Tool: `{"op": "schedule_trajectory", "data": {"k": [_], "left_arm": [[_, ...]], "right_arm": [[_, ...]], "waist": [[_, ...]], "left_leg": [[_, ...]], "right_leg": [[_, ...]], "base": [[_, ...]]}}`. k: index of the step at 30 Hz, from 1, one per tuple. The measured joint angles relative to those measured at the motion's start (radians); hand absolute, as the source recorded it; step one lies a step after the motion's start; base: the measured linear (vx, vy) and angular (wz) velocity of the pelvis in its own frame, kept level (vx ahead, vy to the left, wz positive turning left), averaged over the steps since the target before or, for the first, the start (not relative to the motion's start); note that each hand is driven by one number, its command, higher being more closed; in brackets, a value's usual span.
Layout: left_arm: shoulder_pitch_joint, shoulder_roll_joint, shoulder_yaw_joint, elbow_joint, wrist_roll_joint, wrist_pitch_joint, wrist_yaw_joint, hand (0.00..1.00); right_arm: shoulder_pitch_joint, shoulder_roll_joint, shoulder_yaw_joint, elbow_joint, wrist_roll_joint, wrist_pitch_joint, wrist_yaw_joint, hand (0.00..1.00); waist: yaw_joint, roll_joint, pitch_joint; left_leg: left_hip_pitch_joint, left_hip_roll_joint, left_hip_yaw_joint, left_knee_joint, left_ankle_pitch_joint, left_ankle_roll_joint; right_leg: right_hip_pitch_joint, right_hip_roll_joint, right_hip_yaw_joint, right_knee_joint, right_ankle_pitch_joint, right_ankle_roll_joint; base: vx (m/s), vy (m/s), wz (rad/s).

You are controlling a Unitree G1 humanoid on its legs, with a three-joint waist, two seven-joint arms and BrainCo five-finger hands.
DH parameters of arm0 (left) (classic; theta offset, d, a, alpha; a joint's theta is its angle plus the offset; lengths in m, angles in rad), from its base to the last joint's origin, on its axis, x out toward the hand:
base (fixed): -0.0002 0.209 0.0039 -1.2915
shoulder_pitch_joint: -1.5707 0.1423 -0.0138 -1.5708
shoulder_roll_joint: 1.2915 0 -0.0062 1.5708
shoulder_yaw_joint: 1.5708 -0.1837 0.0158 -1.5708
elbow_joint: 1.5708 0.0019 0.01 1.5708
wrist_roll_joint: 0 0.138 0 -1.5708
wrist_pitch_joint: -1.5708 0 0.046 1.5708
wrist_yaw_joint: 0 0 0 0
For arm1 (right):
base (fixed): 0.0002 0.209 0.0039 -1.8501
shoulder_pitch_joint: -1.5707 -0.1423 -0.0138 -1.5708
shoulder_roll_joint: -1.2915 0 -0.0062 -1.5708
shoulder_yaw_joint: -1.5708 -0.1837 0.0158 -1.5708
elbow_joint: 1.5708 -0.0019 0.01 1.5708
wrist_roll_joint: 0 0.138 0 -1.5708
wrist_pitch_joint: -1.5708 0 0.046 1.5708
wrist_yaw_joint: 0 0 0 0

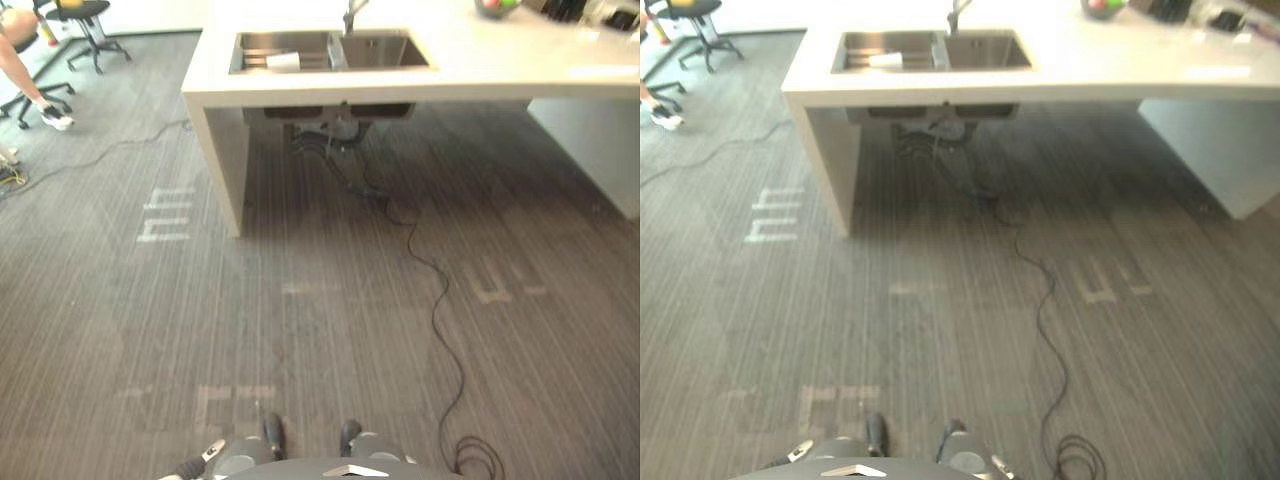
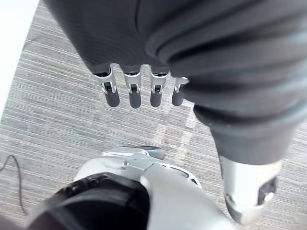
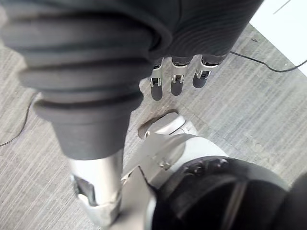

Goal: Walk over to the sink, pick up the cup, carry it to the dishwasher, place the cup inside the dishwasher, then close the dishwasher door

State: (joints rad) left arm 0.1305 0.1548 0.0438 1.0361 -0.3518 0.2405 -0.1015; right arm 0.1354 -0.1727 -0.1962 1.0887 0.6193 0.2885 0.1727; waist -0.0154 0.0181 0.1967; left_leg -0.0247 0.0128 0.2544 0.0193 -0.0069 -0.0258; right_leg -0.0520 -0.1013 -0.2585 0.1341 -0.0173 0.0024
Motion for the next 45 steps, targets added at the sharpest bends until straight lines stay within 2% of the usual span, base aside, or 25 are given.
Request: {"op": "schedule_trajectory", "data": {"k": [1,3,5,7,9,11,13,15,18,20,25,29,34,40,43,45], "left_arm": [[-0.004,0.001,0.008,0.009,0.000,0.019,-0.006,0.00],[-0.012,0.002,0.016,0.020,-0.042,0.020,-0.016,0.00],[-0.017,0.003,0.016,0.033,-0.121,0.000,-0.030,0.00],[-0.021,0.001,0.015,0.021,-0.216,-0.020,-0.088,0.00],[-0.021,-0.007,0.015,-0.018,-0.257,-0.040,-0.111,0.00],[-0.009,-0.014,0.014,-0.050,-0.256,-0.068,-0.111,0.00],[0.005,-0.016,0.012,-0.083,-0.253,-0.075,-0.111,0.00],[0.010,-0.003,-0.027,-0.125,-0.251,-0.089,-0.100,0.00],[0.009,0.001,-0.054,-0.155,-0.252,-0.095,-0.072,0.00],[0.005,-0.002,-0.062,-0.166,-0.252,-0.095,-0.051,0.00],[-0.050,-0.038,-0.110,-0.211,-0.214,-0.083,-0.006,0.00],[-0.065,-0.044,-0.125,-0.199,-0.212,-0.078,0.028,0.00],[-0.072,-0.040,-0.083,-0.139,-0.214,-0.084,0.054,0.00],[-0.070,-0.039,-0.022,-0.077,-0.184,-0.050,0.030,0.00],[-0.071,-0.039,0.002,-0.072,-0.187,-0.045,0.025,0.00],[-0.073,-0.038,0.032,-0.062,-0.211,-0.043,0.022,0.00]], "right_arm": [[-0.001,0.015,-0.016,0.003,0.000,-0.003,0.003,0.00],[-0.004,0.017,-0.014,0.007,-0.005,-0.025,0.023,0.00],[-0.013,0.021,-0.014,0.006,0.002,-0.056,0.034,0.00],[-0.029,0.031,-0.014,-0.007,0.002,-0.130,0.032,0.00],[-0.050,0.037,-0.016,-0.021,0.003,-0.184,0.022,0.00],[-0.085,0.045,-0.021,-0.096,0.003,-0.256,-0.012,0.00],[-0.109,0.047,-0.022,-0.150,0.002,-0.293,-0.010,0.00],[-0.141,0.041,-0.048,-0.247,0.002,-0.336,-0.011,0.00],[-0.164,0.034,-0.060,-0.300,-0.001,-0.357,-0.018,0.00],[-0.171,0.039,-0.060,-0.326,-0.025,-0.351,-0.030,0.00],[-0.112,0.047,-0.060,-0.324,-0.043,-0.300,-0.031,0.00],[-0.079,0.054,-0.061,-0.271,-0.057,-0.282,-0.032,0.00],[-0.085,0.058,-0.062,-0.174,-0.077,-0.262,-0.041,0.00],[-0.072,0.089,-0.142,-0.089,-0.073,-0.192,-0.051,0.00],[-0.070,0.086,-0.169,-0.078,-0.071,-0.135,-0.051,0.00],[-0.071,0.088,-0.165,-0.069,-0.061,-0.128,-0.050,0.00]], "waist": [[-0.001,-0.001,0.009],[0.000,-0.001,0.011],[-0.001,0.000,0.017],[-0.003,0.001,0.021],[-0.002,0.003,0.034],[0.002,0.010,0.051],[0.005,0.015,0.056],[0.007,0.010,0.061],[0.016,0.004,0.064],[0.015,0.006,0.065],[-0.003,0.015,0.062],[-0.010,0.013,0.063],[-0.010,0.015,0.062],[0.001,0.009,0.065],[0.004,-0.003,0.068],[0.004,-0.024,0.066]], "left_leg": [[0.011,0.010,0.000,-0.008,0.010,-0.016],[0.023,0.024,0.000,-0.008,0.026,-0.032],[0.038,0.032,-0.003,-0.013,0.036,-0.024],[0.048,0.033,-0.012,-0.043,0.052,-0.034],[0.050,0.033,-0.021,-0.043,0.055,-0.043],[0.070,0.029,-0.021,-0.048,0.052,-0.068],[0.073,0.028,-0.008,-0.041,0.043,-0.084],[0.048,0.029,0.041,0.033,0.024,-0.107],[0.050,0.030,0.085,0.073,0.022,-0.109],[0.063,0.029,0.085,0.056,0.023,-0.108],[0.104,0.011,0.072,-0.074,0.072,-0.032],[0.108,0.002,0.070,-0.096,0.084,-0.005],[0.053,0.000,0.072,-0.097,0.090,0.007],[0.048,-0.001,0.082,-0.097,0.082,0.026],[0.047,-0.002,0.100,-0.097,0.074,0.035],[0.040,-0.011,0.107,-0.093,0.069,0.044]], "right_leg": [[0.021,0.009,-0.014,-0.029,0.011,0.001],[0.040,0.019,-0.034,-0.047,0.013,0.003],[0.057,0.027,-0.046,-0.052,0.011,0.009],[0.062,0.028,-0.072,-0.050,0.005,0.015],[0.069,0.025,-0.085,-0.049,-0.001,0.020],[0.086,0.018,-0.091,-0.041,-0.018,0.024],[0.085,0.006,-0.103,-0.022,-0.034,0.027],[0.099,-0.024,-0.136,0.015,-0.063,0.037],[0.123,-0.037,-0.145,0.027,-0.075,0.053],[0.124,-0.036,-0.143,0.031,-0.077,0.056],[0.118,-0.031,-0.173,0.043,-0.083,0.051],[0.117,-0.032,-0.180,0.033,-0.079,0.049],[0.070,-0.029,-0.175,0.011,-0.051,0.052],[0.065,-0.025,-0.160,-0.003,-0.044,0.050],[0.032,-0.038,-0.154,0.058,-0.079,0.045],[-0.012,-0.070,-0.157,0.145,-0.123,0.056]], "base": [[0.04,-0.045,-0.08],[0.09,-0.077,-0.12],[0.12,-0.079,0.02],[0.14,-0.065,0.23],[0.09,-0.037,0.19],[0.10,-0.030,0.10],[0.06,-0.003,0.09],[0.05,0.007,0.38],[0.02,-0.009,0.19],[0.01,-0.019,-0.04],[-0.03,0.017,0.17],[-0.04,0.046,0.01],[-0.02,0.045,-0.01],[0.01,0.016,-0.05],[0.02,-0.005,-0.15],[0.05,-0.025,-0.08]]}}
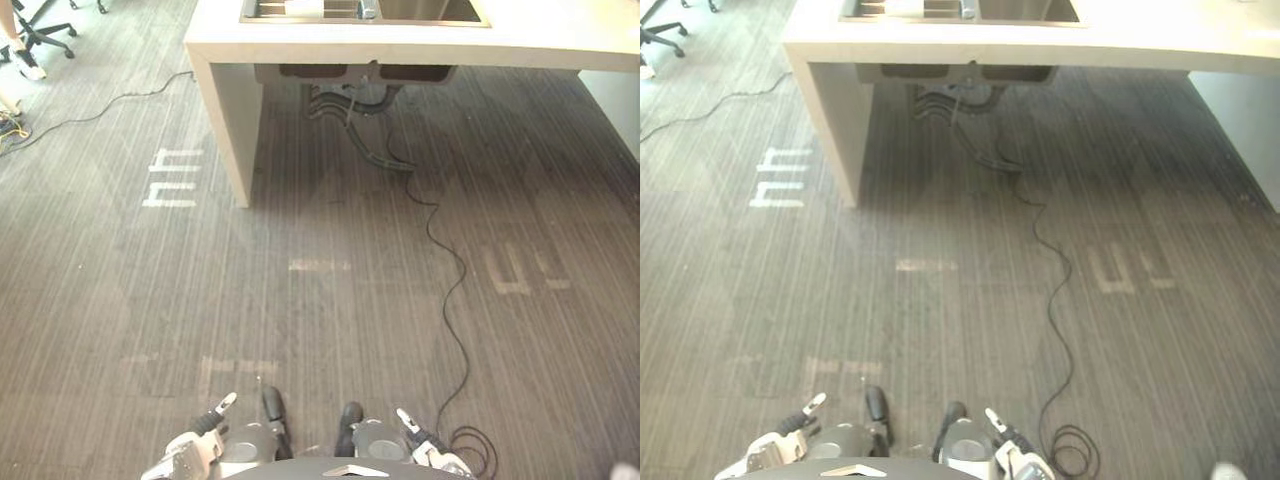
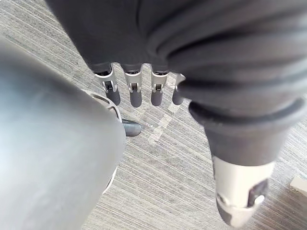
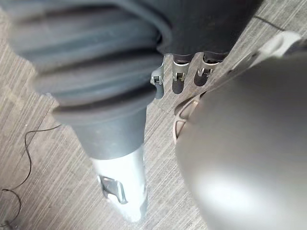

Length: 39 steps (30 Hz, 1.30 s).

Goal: Walk over to the sink, pick up the cup, carry it to the dishwasher, place the cup inside the dishwasher, then close the dishwasher door

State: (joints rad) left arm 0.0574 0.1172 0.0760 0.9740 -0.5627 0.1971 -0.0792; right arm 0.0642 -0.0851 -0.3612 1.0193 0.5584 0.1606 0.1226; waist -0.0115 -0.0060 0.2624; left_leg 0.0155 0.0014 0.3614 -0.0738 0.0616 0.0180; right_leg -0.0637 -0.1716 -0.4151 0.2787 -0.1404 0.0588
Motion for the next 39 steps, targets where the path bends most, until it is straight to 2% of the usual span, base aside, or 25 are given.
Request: {"op": "schedule_trajectory", "data": {"k": [5,7,9,11,14,16,17,18,19,20,21,22,23,24,25,27,28,29,30,31,33,34,37,38,39], "left_arm": [[-0.002,0.002,0.001,0.001,-0.072,-0.055,0.022,0.00],[-0.013,-0.002,-0.011,-0.005,-0.106,-0.107,0.022,0.00],[-0.023,-0.005,-0.044,-0.052,-0.122,-0.138,0.019,0.00],[-0.055,-0.008,-0.087,-0.132,-0.125,-0.166,0.020,0.00],[-0.091,-0.015,-0.123,-0.256,-0.145,-0.204,0.032,0.00],[-0.095,-0.017,-0.125,-0.293,-0.152,-0.226,0.032,0.00],[-0.096,-0.005,-0.133,-0.321,-0.150,-0.243,0.031,0.00],[-0.105,-0.010,-0.139,-0.327,-0.149,-0.248,0.031,0.00],[-0.111,-0.010,-0.158,-0.344,-0.137,-0.255,0.029,0.00],[-0.111,-0.019,-0.186,-0.380,-0.119,-0.263,0.026,0.00],[-0.112,-0.023,-0.197,-0.387,-0.117,-0.265,0.027,0.00],[-0.111,-0.027,-0.216,-0.400,-0.105,-0.264,0.029,0.00],[-0.111,-0.031,-0.221,-0.406,-0.102,-0.264,0.029,0.00],[-0.112,-0.042,-0.227,-0.415,-0.102,-0.262,0.033,0.00],[-0.106,-0.045,-0.233,-0.416,-0.102,-0.262,0.035,0.00],[-0.081,-0.049,-0.236,-0.460,-0.101,-0.262,0.043,0.00],[-0.056,-0.050,-0.236,-0.497,-0.099,-0.267,0.044,0.00],[-0.044,-0.051,-0.236,-0.514,-0.098,-0.273,0.045,0.00],[-0.025,-0.054,-0.235,-0.549,-0.097,-0.286,0.051,0.00],[-0.015,-0.054,-0.231,-0.584,-0.101,-0.293,0.052,0.00],[0.010,-0.059,-0.219,-0.659,-0.104,-0.295,0.046,0.00],[0.025,-0.065,-0.213,-0.742,-0.104,-0.295,0.026,0.00],[0.041,-0.059,-0.211,-0.942,-0.104,-0.295,0.004,0.00],[0.041,-0.060,-0.205,-1.054,-0.103,-0.295,0.009,0.00],[0.043,-0.059,-0.188,-1.146,-0.102,-0.296,0.021,0.00]], "right_arm": [[-0.042,-0.005,0.068,0.019,0.014,-0.023,0.000,0.00],[-0.059,-0.006,0.095,0.008,0.027,-0.055,-0.023,0.00],[-0.037,-0.007,0.116,-0.054,0.034,-0.059,-0.030,0.00],[-0.024,-0.002,0.127,-0.097,0.035,-0.061,-0.038,0.00],[0.020,-0.001,0.122,-0.094,0.031,-0.062,-0.034,0.00],[0.061,-0.003,0.117,-0.071,0.023,-0.066,-0.023,0.00],[0.101,0.001,0.110,-0.026,0.023,-0.062,-0.015,0.00],[0.104,-0.004,0.099,-0.003,0.023,-0.056,-0.015,0.00],[0.109,-0.008,0.078,0.020,0.024,-0.048,-0.013,0.00],[0.115,-0.015,0.040,0.040,0.025,-0.038,-0.013,0.00],[0.114,-0.017,0.026,0.050,0.026,-0.032,-0.012,0.00],[0.116,-0.016,-0.007,0.060,0.032,-0.022,-0.009,0.00],[0.121,-0.016,-0.018,0.058,0.033,-0.022,-0.007,0.00],[0.125,-0.018,-0.039,0.058,0.032,-0.022,0.002,0.00],[0.124,-0.016,-0.045,0.058,0.032,-0.026,0.004,0.00],[0.120,-0.016,-0.050,0.056,0.029,-0.045,0.024,0.00],[0.113,-0.023,-0.051,0.056,0.024,-0.066,0.045,0.00],[0.110,-0.028,-0.050,0.057,0.023,-0.072,0.050,0.00],[0.098,-0.045,-0.048,0.058,0.025,-0.083,0.051,0.00],[0.080,-0.054,-0.047,0.054,0.039,-0.098,0.051,0.00],[0.066,-0.076,-0.046,0.013,0.103,-0.104,0.051,0.00],[0.063,-0.083,-0.045,-0.061,0.155,-0.104,0.067,0.00],[0.053,-0.093,-0.021,-0.177,0.170,-0.101,0.110,0.00],[0.052,-0.103,-0.003,-0.225,0.147,-0.106,0.120,0.00],[0.055,-0.114,-0.001,-0.254,0.102,-0.112,0.122,0.00]], "waist": [[0.006,-0.028,0.020],[-0.013,-0.021,0.041],[-0.023,-0.008,0.055],[-0.032,-0.018,0.064],[-0.050,-0.042,0.077],[-0.054,-0.053,0.078],[-0.063,-0.085,0.062],[-0.072,-0.074,0.067],[-0.082,-0.038,0.067],[-0.084,0.001,0.062],[-0.083,0.021,0.053],[-0.082,0.052,0.034],[-0.084,0.057,0.027],[-0.089,0.078,0.014],[-0.089,0.075,0.010],[-0.088,0.057,-0.001],[-0.086,0.065,-0.001],[-0.085,0.074,0.000],[-0.070,0.083,0.009],[-0.057,0.101,0.030],[-0.029,0.085,0.060],[0.009,0.077,0.067],[0.047,0.055,0.078],[0.051,0.052,0.077],[0.054,0.067,0.071]], "left_leg": [[0.031,-0.020,0.026,0.006,-0.024,0.003],[0.096,-0.009,0.023,-0.009,-0.050,0.022],[0.128,0.017,0.016,-0.006,-0.069,0.025],[0.131,0.036,-0.005,0.007,-0.082,0.019],[0.152,0.062,-0.039,0.070,-0.137,-0.023],[0.174,0.066,-0.054,0.137,-0.201,-0.061],[0.182,0.056,-0.084,0.212,-0.269,-0.095],[0.183,0.068,-0.098,0.240,-0.291,-0.107],[0.179,0.092,-0.114,0.259,-0.312,-0.123],[0.178,0.129,-0.120,0.267,-0.337,-0.143],[0.178,0.144,-0.123,0.266,-0.349,-0.147],[0.180,0.170,-0.135,0.264,-0.370,-0.147],[0.182,0.179,-0.144,0.264,-0.383,-0.141],[0.198,0.200,-0.149,0.268,-0.396,-0.134],[0.197,0.209,-0.157,0.301,-0.382,-0.143],[0.089,0.244,-0.166,0.566,-0.327,-0.136],[-0.021,0.292,-0.181,0.783,-0.230,-0.132],[-0.080,0.316,-0.208,0.898,-0.176,-0.132],[-0.200,0.325,-0.264,1.155,-0.184,-0.117],[-0.291,0.295,-0.292,1.359,-0.225,-0.098],[-0.407,0.218,-0.277,1.466,-0.267,-0.089],[-0.490,0.195,-0.183,1.410,-0.283,-0.067],[-0.521,0.172,-0.022,1.126,-0.267,-0.021],[-0.505,0.138,0.045,0.882,-0.206,-0.010],[-0.441,0.104,0.087,0.598,-0.051,-0.022]], "right_leg": [[-0.041,-0.052,0.017,0.148,-0.052,0.034],[-0.083,-0.088,0.008,0.321,-0.050,0.117],[-0.126,-0.087,0.019,0.290,-0.077,0.081],[-0.189,-0.086,0.026,0.195,-0.014,0.065],[-0.208,-0.079,0.028,-0.063,0.154,0.055],[-0.179,-0.078,0.048,-0.145,0.174,0.054],[-0.150,-0.092,0.090,-0.143,0.149,0.052],[-0.151,-0.088,0.108,-0.111,0.192,0.048],[-0.170,-0.076,0.113,-0.044,0.192,0.048],[-0.212,-0.047,0.133,0.049,0.179,0.026],[-0.230,-0.041,0.131,0.087,0.161,0.001],[-0.266,-0.028,0.123,0.176,0.093,-0.022],[-0.284,-0.026,0.120,0.225,0.053,-0.024],[-0.297,-0.022,0.105,0.307,-0.028,-0.032],[-0.302,-0.025,0.101,0.359,-0.081,-0.039],[-0.293,-0.026,0.092,0.403,-0.153,-0.047],[-0.257,-0.006,0.084,0.389,-0.189,-0.073],[-0.233,0.006,0.080,0.376,-0.201,-0.085],[-0.178,0.033,0.078,0.357,-0.228,-0.096],[-0.093,0.052,0.075,0.330,-0.247,-0.097],[0.033,0.055,0.074,0.283,-0.257,-0.076],[0.118,0.049,0.081,0.225,-0.257,-0.072],[0.219,0.008,0.078,0.158,-0.258,-0.039],[0.268,-0.018,0.078,0.142,-0.268,-0.017],[0.319,-0.025,0.082,0.145,-0.282,0.008]], "base": [[0.10,-0.044,-0.14],[0.09,-0.021,-0.20],[0.11,-0.016,0.09],[0.16,-0.040,0.28],[0.25,-0.147,0.33],[0.35,-0.285,0.33],[0.36,-0.331,0.49],[0.38,-0.336,0.66],[0.49,-0.366,0.39],[0.40,-0.287,0.27],[0.50,-0.295,0.07],[0.33,-0.160,0.04],[0.51,-0.241,0.14],[0.37,-0.156,0.19],[0.48,-0.210,0.20],[0.53,-0.273,0.06],[0.49,-0.268,0.00],[0.49,-0.207,-0.07],[0.53,-0.129,-0.14],[0.55,-0.088,-0.18],[0.61,-0.029,-0.26],[0.63,0.012,-0.46],[0.52,0.066,-0.50],[0.76,0.137,-0.54],[0.66,0.132,-0.49]]}}
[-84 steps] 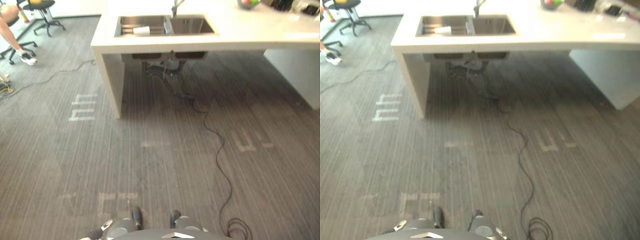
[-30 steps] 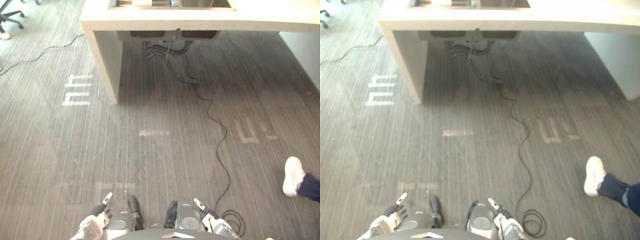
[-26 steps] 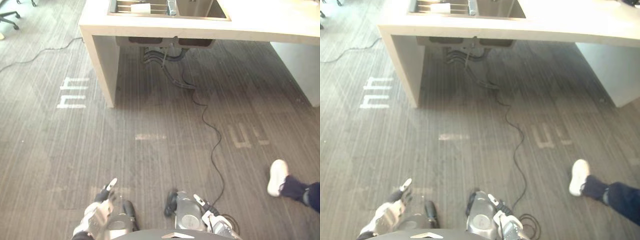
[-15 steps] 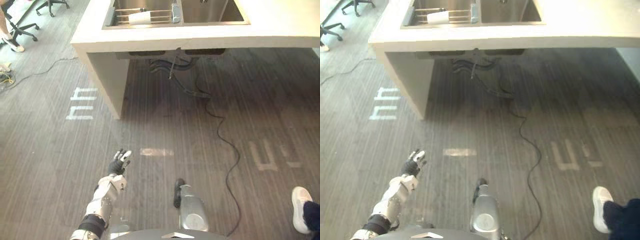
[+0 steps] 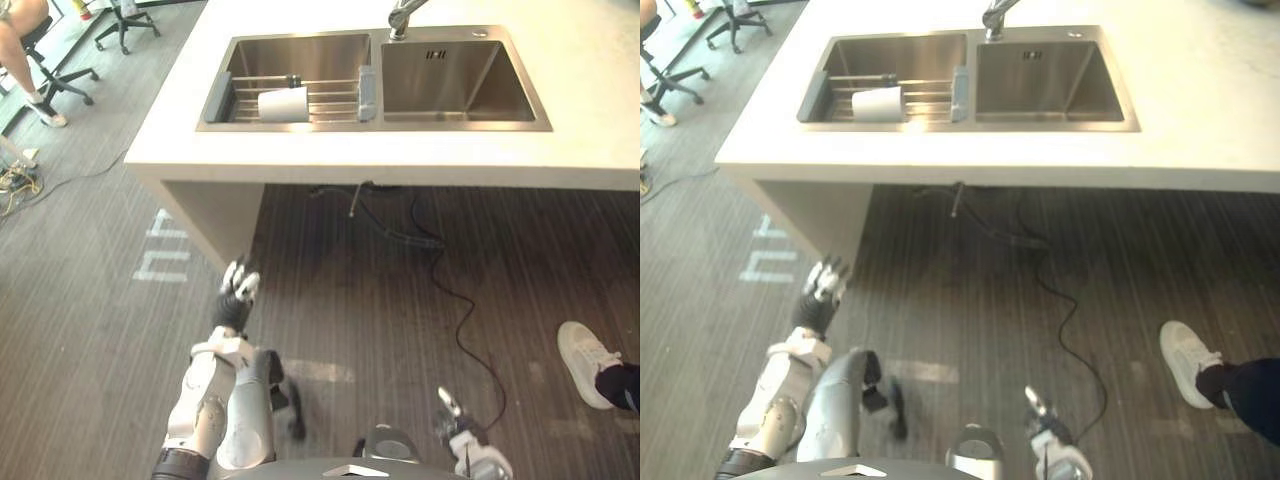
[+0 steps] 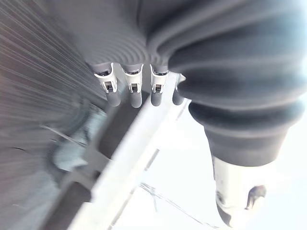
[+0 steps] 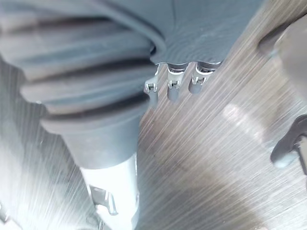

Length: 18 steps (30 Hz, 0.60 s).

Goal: Walk over to the sink, pick up the cup, carry it to the dishwasher, place the cup inside the dishwasher, then close the dishwasher door

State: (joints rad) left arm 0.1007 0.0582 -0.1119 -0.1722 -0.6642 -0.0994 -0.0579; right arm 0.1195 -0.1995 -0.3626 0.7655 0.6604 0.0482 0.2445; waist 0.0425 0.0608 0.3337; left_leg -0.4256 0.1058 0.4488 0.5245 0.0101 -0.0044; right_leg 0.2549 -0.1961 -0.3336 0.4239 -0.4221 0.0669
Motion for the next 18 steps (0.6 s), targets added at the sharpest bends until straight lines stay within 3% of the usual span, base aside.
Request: {"op": "schedule_trajectory", "data": {"k": [1,2,3,4,6,8,9,10,11,13,15,17,18], "left_arm": [[0.009,0.001,0.012,-0.034,0.003,-0.002,0.010,0.00],[0.004,0.009,0.063,-0.064,0.026,-0.020,0.039,0.00],[-0.032,0.017,0.118,-0.051,0.045,-0.035,0.068,0.00],[-0.065,0.021,0.191,-0.038,0.064,-0.070,0.109,0.00],[-0.074,0.020,0.302,-0.055,0.087,-0.129,0.160,0.00],[-0.060,0.019,0.420,-0.127,0.125,-0.152,0.191,0.00],[-0.057,0.020,0.468,-0.186,0.145,-0.169,0.191,0.00],[-0.058,0.023,0.487,-0.214,0.161,-0.183,0.191,0.00],[-0.060,0.026,0.505,-0.255,0.179,-0.200,0.192,0.00],[-0.040,0.052,0.510,-0.320,0.217,-0.224,0.196,0.00],[-0.035,0.071,0.485,-0.324,0.216,-0.229,0.182,0.00],[-0.039,0.090,0.444,-0.294,0.210,-0.226,0.134,0.00],[-0.054,0.103,0.399,-0.239,0.195,-0.218,0.099,0.00]], "right_arm": [[0.010,-0.008,-0.002,-0.005,-0.020,0.000,0.000,0.00],[0.026,-0.005,-0.012,0.009,-0.055,0.002,-0.005,0.00],[0.016,0.014,-0.021,0.043,-0.073,0.017,-0.006,0.00],[0.002,0.036,-0.033,0.084,-0.084,0.046,-0.009,0.00],[-0.002,0.060,-0.063,0.155,-0.106,0.084,-0.017,0.00],[0.002,0.064,-0.129,0.229,-0.146,0.126,-0.032,0.00],[0.006,0.062,-0.160,0.263,-0.180,0.131,-0.028,0.00],[0.002,0.061,-0.171,0.280,-0.203,0.131,-0.024,0.00],[-0.007,0.061,-0.184,0.291,-0.234,0.130,-0.010,0.00],[-0.033,0.063,-0.206,0.310,-0.248,0.129,-0.001,0.00],[-0.034,0.058,-0.247,0.309,-0.229,0.124,-0.003,0.00],[-0.030,0.053,-0.244,0.303,-0.222,0.125,0.019,0.00],[-0.030,0.050,-0.239,0.302,-0.217,0.124,0.037,0.00]], "waist": [[0.005,0.021,-0.011],[0.013,0.038,-0.033],[0.009,0.026,-0.044],[0.016,0.008,-0.042],[0.039,0.005,-0.043],[0.058,0.001,-0.065],[0.059,-0.009,-0.093],[0.058,-0.018,-0.097],[0.058,-0.024,-0.099],[0.060,-0.021,-0.101],[0.051,-0.017,-0.109],[0.032,-0.016,-0.131],[0.019,-0.029,-0.141]], "left_leg": [[0.042,-0.007,0.016,-0.139,0.147,-0.014],[0.105,-0.008,0.047,-0.210,0.165,0.125],[0.105,-0.035,0.044,-0.188,0.090,0.182],[0.065,-0.039,0.024,-0.116,0.028,0.140],[0.033,-0.029,-0.014,-0.007,-0.078,0.138],[0.028,-0.049,-0.054,0.050,-0.168,0.122],[0.037,-0.082,-0.071,0.019,-0.182,0.137],[0.057,-0.102,-0.076,-0.011,-0.183,0.139],[0.093,-0.120,-0.083,-0.054,-0.183,0.138],[0.238,-0.141,-0.088,-0.177,-0.159,0.160],[0.366,-0.156,-0.097,-0.282,-0.145,0.153],[0.429,-0.164,-0.113,-0.359,-0.137,0.142],[0.460,-0.164,-0.129,-0.391,-0.131,0.134]], "right_leg": [[0.026,0.010,0.006,0.003,-0.010,0.018],[0.086,0.017,0.020,0.003,-0.040,0.054],[0.105,0.003,0.021,-0.003,-0.042,0.045],[0.112,-0.001,0.032,-0.036,-0.006,0.027],[0.146,0.020,0.076,-0.076,0.063,0.013],[0.134,0.028,0.132,-0.023,0.175,0.015],[0.073,0.015,0.159,0.084,0.273,0.088],[0.039,0.001,0.175,0.153,0.334,0.177],[-0.028,-0.012,0.202,0.302,0.391,0.238],[-0.195,-0.056,0.167,0.635,0.403,0.232],[-0.263,-0.120,0.082,0.705,0.379,0.218],[-0.348,-0.169,0.026,0.683,0.326,0.128],[-0.389,-0.185,-0.002,0.612,0.288,0.079]], "base": [[0.65,0.184,-0.50],[0.49,0.184,-0.17],[0.56,0.233,0.14],[0.49,0.212,0.30],[0.49,0.196,0.19],[0.51,0.189,0.37],[0.60,0.225,0.49],[0.52,0.186,0.49],[0.38,0.122,0.34],[0.40,0.143,0.11],[0.38,0.126,0.01],[0.28,0.043,0.16],[0.26,-0.046,0.33]]}}
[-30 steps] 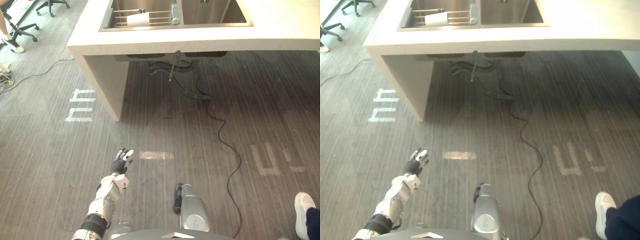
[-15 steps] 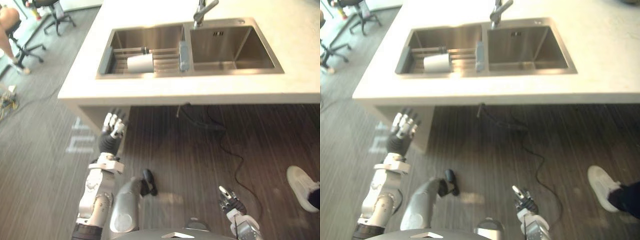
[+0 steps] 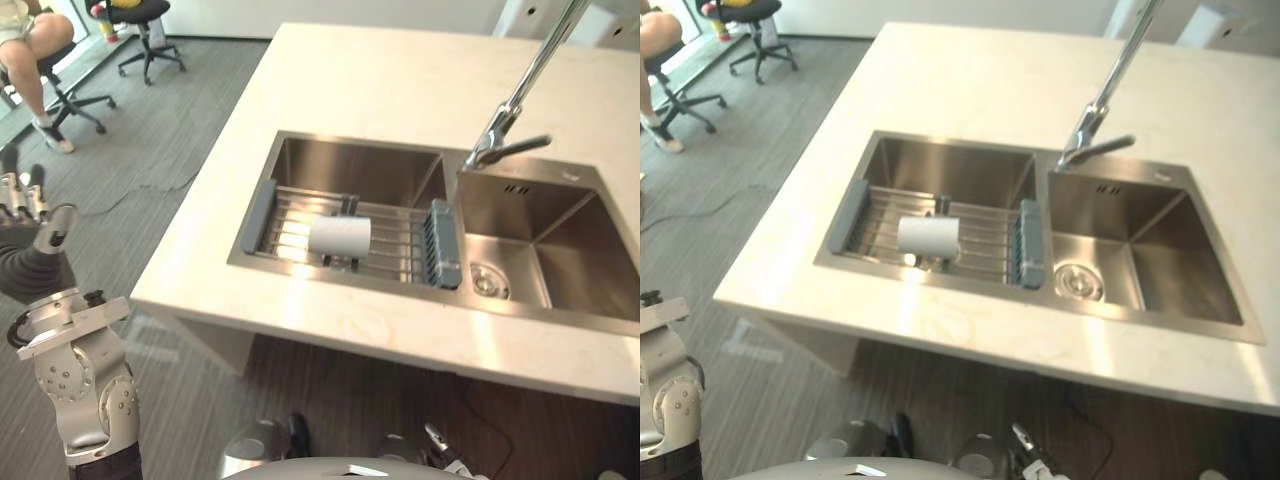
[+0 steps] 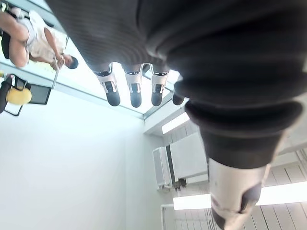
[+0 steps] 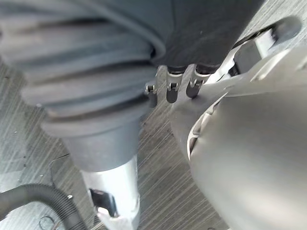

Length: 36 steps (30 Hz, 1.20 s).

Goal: Walk over to the sink, pick up the cup, carry it to the dishwasher, place the cup inside the dishwasher, then close the dishwasher door

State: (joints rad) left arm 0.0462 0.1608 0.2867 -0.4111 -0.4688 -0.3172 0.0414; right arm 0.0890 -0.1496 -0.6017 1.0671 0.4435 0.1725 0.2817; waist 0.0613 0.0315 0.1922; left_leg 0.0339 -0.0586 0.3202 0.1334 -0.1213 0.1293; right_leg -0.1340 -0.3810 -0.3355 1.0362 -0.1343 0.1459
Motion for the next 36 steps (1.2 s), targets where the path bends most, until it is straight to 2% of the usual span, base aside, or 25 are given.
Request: {"op": "schedule_trajectory", "data": {"k": [1,2,3,4,5,6,8,11,14,17,20,22,25,28,30,32,34,36], "left_arm": [[-0.021,0.008,-0.054,0.075,-0.009,0.012,-0.025,0.00],[-0.035,0.011,-0.083,0.121,-0.011,0.019,-0.033,0.00],[-0.058,0.019,-0.143,0.205,-0.004,0.032,-0.030,0.00],[-0.063,0.024,-0.171,0.240,0.016,0.033,-0.020,0.00],[-0.065,0.026,-0.210,0.298,0.066,0.033,-0.005,0.00],[-0.065,0.012,-0.254,0.355,0.095,0.033,0.004,0.00],[-0.067,0.010,-0.324,0.400,0.120,0.033,-0.027,0.00],[-0.078,0.001,-0.407,0.431,0.167,0.034,-0.058,0.00],[-0.103,-0.001,-0.464,0.431,0.187,0.047,-0.083,0.00],[-0.107,0.003,-0.466,0.431,0.206,0.062,-0.075,0.00],[-0.108,0.027,-0.470,0.432,0.415,0.069,0.034,0.00],[-0.112,0.070,-0.496,0.435,0.702,0.071,0.179,0.00],[-0.163,0.114,-0.519,0.470,0.892,0.072,0.284,0.00],[-0.210,0.157,-0.546,0.487,0.985,0.070,0.326,0.00],[-0.238,0.194,-0.575,0.496,1.101,0.047,0.388,0.00],[-0.251,0.210,-0.605,0.495,1.158,0.032,0.416,0.00],[-0.259,0.229,-0.640,0.476,1.183,0.033,0.413,0.00],[-0.265,0.246,-0.684,0.456,1.181,0.035,0.380,0.00]], "right_arm": [[0.000,-0.001,0.004,0.002,0.002,0.003,0.003,0.00],[0.000,0.002,0.011,0.009,0.002,0.007,0.003,0.00],[0.002,0.015,0.030,0.015,0.001,0.019,0.005,0.00],[0.004,0.026,0.042,0.019,0.001,0.019,0.004,0.00],[0.004,0.035,0.048,0.024,0.001,0.024,0.006,0.00],[0.004,0.023,0.048,0.044,0.000,0.031,0.007,0.00],[0.003,0.014,0.047,0.052,-0.001,0.047,0.011,0.00],[0.003,0.016,0.031,0.052,0.003,0.052,0.006,0.00],[0.015,0.020,-0.009,0.053,0.034,0.059,-0.002,0.00],[0.019,0.021,-0.032,0.053,0.042,0.064,-0.001,0.00],[0.026,0.022,-0.043,0.053,0.061,0.068,-0.001,0.00],[0.025,0.022,-0.048,0.052,0.058,0.066,0.002,0.00],[0.026,0.023,-0.051,0.055,0.019,0.047,0.014,0.00],[0.021,0.021,-0.084,0.053,0.024,0.034,0.025,0.00],[0.018,0.012,-0.093,0.053,0.031,0.027,0.037,0.00],[0.013,0.012,-0.115,0.054,0.014,0.026,0.041,0.00],[0.006,0.010,-0.129,0.058,-0.021,0.016,0.046,0.00],[0.002,0.006,-0.155,0.061,-0.021,0.005,0.050,0.00]], "waist": [[-0.010,0.003,-0.001],[-0.015,-0.002,-0.004],[-0.023,-0.017,-0.010],[-0.025,-0.020,-0.010],[-0.037,-0.054,-0.016],[-0.040,-0.037,-0.019],[-0.036,-0.022,-0.016],[-0.049,-0.017,-0.017],[-0.066,-0.015,-0.018],[-0.068,-0.014,-0.019],[-0.077,-0.009,-0.021],[-0.083,-0.003,-0.024],[-0.090,0.003,-0.025],[-0.099,0.007,-0.026],[-0.103,0.013,-0.025],[-0.108,0.019,-0.025],[-0.114,0.025,-0.025],[-0.122,0.035,-0.025]], "left_leg": [[0.023,0.003,-0.019,-0.017,0.005,-0.011],[0.030,0.005,-0.030,-0.017,0.006,-0.018],[0.035,0.008,-0.051,-0.013,0.002,-0.030],[0.036,0.003,-0.061,-0.012,-0.001,-0.037],[0.041,-0.013,-0.078,-0.006,-0.009,-0.054],[0.038,-0.001,-0.093,-0.002,-0.010,-0.071],[0.035,0.013,-0.117,-0.001,-0.017,-0.092],[0.043,0.039,-0.130,-0.002,-0.026,-0.111],[0.056,0.064,-0.126,-0.015,-0.028,-0.120],[0.050,0.080,-0.104,-0.019,-0.028,-0.130],[0.050,0.082,-0.094,-0.038,-0.023,-0.141],[0.049,0.084,-0.079,-0.050,-0.014,-0.138],[0.046,0.085,-0.075,-0.050,-0.013,-0.140],[0.046,0.084,-0.077,-0.050,-0.012,-0.141],[0.046,0.082,-0.077,-0.050,-0.012,-0.141],[0.045,0.082,-0.080,-0.050,-0.011,-0.142],[0.045,0.080,-0.085,-0.051,-0.011,-0.142],[0.045,0.080,-0.095,-0.053,-0.010,-0.143]], "right_leg": [[-0.023,0.002,-0.013,-0.109,-0.033,-0.022],[-0.028,0.010,-0.013,-0.184,-0.039,-0.026],[-0.028,0.038,-0.011,-0.345,-0.019,-0.033],[-0.030,0.047,-0.008,-0.424,0.022,-0.040],[-0.027,0.054,-0.010,-0.526,0.071,-0.051],[0.003,0.076,-0.009,-0.581,0.053,-0.049],[0.034,0.107,-0.014,-0.656,0.041,-0.046],[0.063,0.146,-0.010,-0.733,0.043,-0.047],[0.097,0.192,-0.009,-0.819,0.077,-0.055],[0.110,0.223,0.000,-0.899,0.122,-0.061],[0.127,0.244,0.006,-0.970,0.160,-0.062],[0.135,0.256,0.018,-1.016,0.188,-0.063],[0.149,0.267,0.020,-1.060,0.213,-0.064],[0.167,0.272,0.019,-1.093,0.230,-0.066],[0.173,0.275,0.021,-1.117,0.244,-0.065],[0.173,0.275,0.020,-1.117,0.244,-0.066],[0.173,0.275,0.019,-1.122,0.245,-0.067],[0.173,0.274,0.016,-1.124,0.246,-0.067]], "base": [[0.25,-0.084,0.41],[0.25,-0.147,0.50],[0.20,-0.154,0.41],[0.21,-0.228,0.39],[0.19,-0.240,0.14],[0.18,-0.245,0.03],[0.12,-0.210,-0.31],[0.06,-0.174,-0.38],[-0.01,-0.062,-0.17],[-0.03,-0.023,-0.21],[-0.01,-0.006,-0.13],[0.02,-0.013,-0.17],[0.01,-0.009,-0.08],[0.00,0.000,0.00],[-0.01,-0.003,-0.04],[-0.03,0.000,0.01],[-0.05,0.005,0.03],[-0.05,0.002,0.03]]}}
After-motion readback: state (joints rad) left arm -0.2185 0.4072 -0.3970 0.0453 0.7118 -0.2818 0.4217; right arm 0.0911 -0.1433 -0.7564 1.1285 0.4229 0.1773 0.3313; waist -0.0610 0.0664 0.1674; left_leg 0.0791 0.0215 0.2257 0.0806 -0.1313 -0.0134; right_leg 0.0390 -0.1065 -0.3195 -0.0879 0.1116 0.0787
